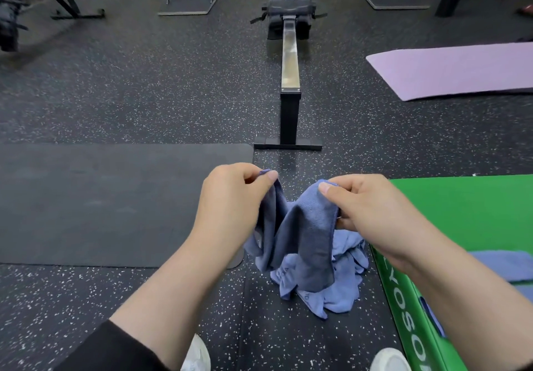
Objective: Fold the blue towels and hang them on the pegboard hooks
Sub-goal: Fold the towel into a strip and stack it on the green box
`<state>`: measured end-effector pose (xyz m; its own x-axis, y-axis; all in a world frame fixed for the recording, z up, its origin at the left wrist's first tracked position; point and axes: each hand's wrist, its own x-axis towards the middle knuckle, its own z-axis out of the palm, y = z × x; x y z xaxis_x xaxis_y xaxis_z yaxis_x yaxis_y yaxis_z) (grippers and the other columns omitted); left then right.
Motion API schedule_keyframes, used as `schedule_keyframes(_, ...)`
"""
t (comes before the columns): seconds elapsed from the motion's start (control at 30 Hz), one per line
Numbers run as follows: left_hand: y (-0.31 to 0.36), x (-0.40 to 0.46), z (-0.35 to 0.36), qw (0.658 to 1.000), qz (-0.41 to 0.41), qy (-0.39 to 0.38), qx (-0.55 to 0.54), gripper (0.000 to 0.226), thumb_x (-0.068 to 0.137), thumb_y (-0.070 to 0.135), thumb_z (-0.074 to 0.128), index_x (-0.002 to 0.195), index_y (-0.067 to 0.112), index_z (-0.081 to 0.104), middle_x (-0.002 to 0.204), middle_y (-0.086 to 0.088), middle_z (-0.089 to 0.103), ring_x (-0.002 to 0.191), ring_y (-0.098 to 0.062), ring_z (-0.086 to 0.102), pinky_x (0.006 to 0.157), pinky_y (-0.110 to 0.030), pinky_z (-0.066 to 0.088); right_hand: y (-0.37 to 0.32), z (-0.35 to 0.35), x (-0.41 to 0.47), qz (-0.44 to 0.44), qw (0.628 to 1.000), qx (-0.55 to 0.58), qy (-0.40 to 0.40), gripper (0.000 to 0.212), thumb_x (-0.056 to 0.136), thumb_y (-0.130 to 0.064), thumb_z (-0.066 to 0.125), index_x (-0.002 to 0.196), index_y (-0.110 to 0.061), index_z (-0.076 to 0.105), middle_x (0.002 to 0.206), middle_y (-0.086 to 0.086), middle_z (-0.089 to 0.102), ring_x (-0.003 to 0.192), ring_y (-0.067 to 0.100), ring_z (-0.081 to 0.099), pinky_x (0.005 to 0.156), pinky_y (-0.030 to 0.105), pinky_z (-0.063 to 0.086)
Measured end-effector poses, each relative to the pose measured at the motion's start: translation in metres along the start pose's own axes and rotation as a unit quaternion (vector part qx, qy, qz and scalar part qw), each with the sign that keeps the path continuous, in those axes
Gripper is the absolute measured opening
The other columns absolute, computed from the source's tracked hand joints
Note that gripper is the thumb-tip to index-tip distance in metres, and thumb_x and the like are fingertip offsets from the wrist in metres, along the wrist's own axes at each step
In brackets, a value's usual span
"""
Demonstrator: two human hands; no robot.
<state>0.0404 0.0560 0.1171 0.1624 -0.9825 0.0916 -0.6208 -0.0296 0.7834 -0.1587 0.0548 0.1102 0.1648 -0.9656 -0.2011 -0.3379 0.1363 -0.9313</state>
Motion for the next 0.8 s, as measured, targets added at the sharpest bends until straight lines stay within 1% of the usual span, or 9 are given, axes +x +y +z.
schedule_keyframes(0.1, 0.006, -0.004, 0.005, 0.998, -0.014, -0.006, -0.064, 0.048, 0.099, 0.032, 0.06, 0.065, 0.002, 0.043, 0.056, 0.003, 0.031, 0.053, -0.011, 0.025, 0.047, -0.024, 0.021, 0.0, 0.0, -0.001, -0.003, 1.0, -0.008, -0.006, 0.035, 0.101, -0.032, 0.056, 0.095, -0.001, 0.071, 0.102, 0.03, 0.068, 0.077, 0.032, 0.067, 0.088, 0.058, 0.057)
schedule_keyframes(0.2, 0.008, -0.006, 0.009, 0.996, -0.02, -0.007, -0.091, 0.049, 0.101, 0.033, 0.057, 0.067, 0.0, 0.044, 0.057, 0.003, 0.032, 0.054, -0.011, 0.025, 0.046, -0.023, 0.02, -0.001, 0.0, -0.003, 0.012, 1.0, 0.016, -0.022, 0.034, 0.103, -0.025, 0.054, 0.093, 0.002, 0.072, 0.098, 0.025, 0.074, 0.096, 0.042, 0.071, 0.092, 0.053, 0.057)
schedule_keyframes(0.3, 0.007, -0.008, 0.015, 0.997, -0.009, -0.018, -0.08, 0.048, 0.101, 0.034, 0.056, 0.07, -0.002, 0.049, 0.058, 0.003, 0.033, 0.056, -0.012, 0.026, 0.049, -0.025, 0.023, -0.003, 0.004, -0.004, 0.031, 0.998, 0.044, -0.043, 0.035, 0.104, -0.021, 0.051, 0.093, 0.004, 0.072, 0.097, 0.024, 0.075, 0.087, 0.029, 0.074, 0.089, 0.044, 0.06)
schedule_keyframes(0.43, 0.013, -0.017, 0.025, 0.995, 0.016, -0.047, -0.081, 0.032, 0.096, 0.033, 0.064, 0.07, 0.015, 0.068, 0.052, 0.015, 0.053, 0.054, -0.007, 0.042, 0.054, -0.026, 0.038, -0.003, 0.009, -0.004, 0.054, 0.99, 0.12, -0.059, 0.033, 0.104, -0.013, 0.047, 0.097, 0.009, 0.07, 0.081, 0.012, 0.069, 0.067, 0.009, 0.062, 0.065, 0.023, 0.055)
schedule_keyframes(0.5, 0.015, -0.021, 0.03, 0.994, 0.004, -0.052, -0.1, 0.018, 0.093, 0.033, 0.069, 0.08, 0.024, 0.079, 0.069, 0.018, 0.07, 0.066, 0.0, 0.06, 0.064, -0.022, 0.048, -0.002, 0.012, -0.004, 0.067, 0.982, 0.163, -0.068, 0.032, 0.104, -0.012, 0.046, 0.1, 0.011, 0.067, 0.08, 0.011, 0.062, 0.069, 0.011, 0.059, 0.066, 0.023, 0.055)
schedule_keyframes(0.57, 0.015, -0.023, 0.032, 0.995, 0.005, -0.039, -0.092, 0.012, 0.091, 0.033, 0.071, 0.085, 0.029, 0.081, 0.079, 0.014, 0.073, 0.078, -0.001, 0.066, 0.07, -0.022, 0.049, -0.004, 0.014, -0.005, 0.08, 0.97, 0.216, -0.076, 0.03, 0.104, -0.009, 0.044, 0.1, 0.006, 0.07, 0.083, 0.012, 0.065, 0.074, 0.014, 0.063, 0.072, 0.028, 0.058)
schedule_keyframes(0.7, 0.011, -0.022, 0.037, 0.997, 0.07, -0.027, -0.033, 0.016, 0.095, 0.036, 0.066, 0.089, 0.032, 0.081, 0.079, 0.007, 0.065, 0.08, -0.007, 0.062, 0.073, -0.027, 0.047, -0.01, 0.015, -0.007, 0.093, 0.945, 0.302, -0.082, 0.028, 0.104, -0.012, 0.045, 0.096, -0.005, 0.072, 0.088, 0.016, 0.07, 0.075, 0.018, 0.07, 0.078, 0.032, 0.061)
schedule_keyframes(0.77, 0.01, -0.023, 0.04, 0.991, 0.127, -0.049, -0.005, 0.026, 0.098, 0.038, 0.057, 0.091, 0.026, 0.079, 0.082, 0.008, 0.059, 0.082, -0.007, 0.058, 0.075, -0.027, 0.044, -0.011, 0.015, -0.006, 0.104, 0.933, 0.336, -0.076, 0.032, 0.106, -0.021, 0.047, 0.092, -0.008, 0.072, 0.08, 0.011, 0.07, 0.072, 0.018, 0.07, 0.082, 0.038, 0.061)
schedule_keyframes(0.8, 0.011, -0.025, 0.041, 0.987, 0.146, -0.072, 0.003, 0.029, 0.098, 0.037, 0.053, 0.09, 0.023, 0.077, 0.085, 0.009, 0.058, 0.085, -0.007, 0.057, 0.078, -0.028, 0.044, -0.01, 0.014, -0.005, 0.109, 0.928, 0.35, -0.063, 0.034, 0.105, -0.025, 0.048, 0.089, -0.007, 0.072, 0.074, 0.008, 0.069, 0.067, 0.016, 0.068, 0.076, 0.036, 0.064)
